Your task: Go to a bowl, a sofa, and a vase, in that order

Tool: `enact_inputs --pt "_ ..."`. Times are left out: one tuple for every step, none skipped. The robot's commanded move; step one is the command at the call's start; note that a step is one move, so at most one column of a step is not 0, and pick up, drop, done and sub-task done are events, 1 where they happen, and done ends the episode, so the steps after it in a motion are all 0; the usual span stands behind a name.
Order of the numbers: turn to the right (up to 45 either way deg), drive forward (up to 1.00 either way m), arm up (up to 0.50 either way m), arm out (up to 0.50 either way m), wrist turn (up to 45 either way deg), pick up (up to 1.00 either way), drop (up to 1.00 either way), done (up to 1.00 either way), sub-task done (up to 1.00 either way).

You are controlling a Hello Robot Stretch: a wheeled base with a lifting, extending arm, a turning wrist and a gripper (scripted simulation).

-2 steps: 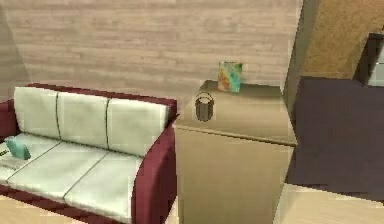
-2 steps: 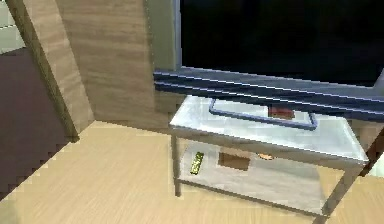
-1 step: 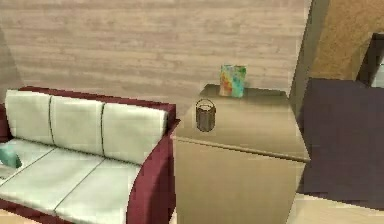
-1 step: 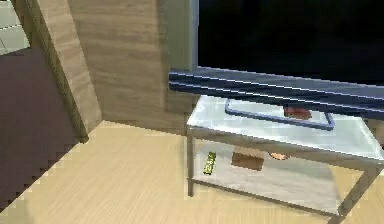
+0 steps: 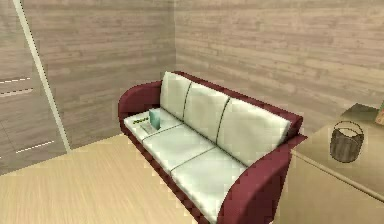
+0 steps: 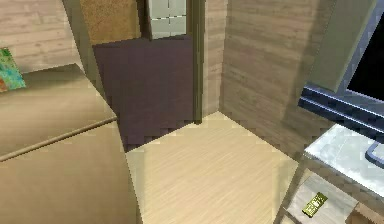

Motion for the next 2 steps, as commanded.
enact_inputs --pt "0.0 0.0 0.0 0.0 0.0 0.0 0.0 0.0 1.0" --pt "45.0 0.0 0.0 0.0 0.0 0.0 0.0 0.0 0.0"
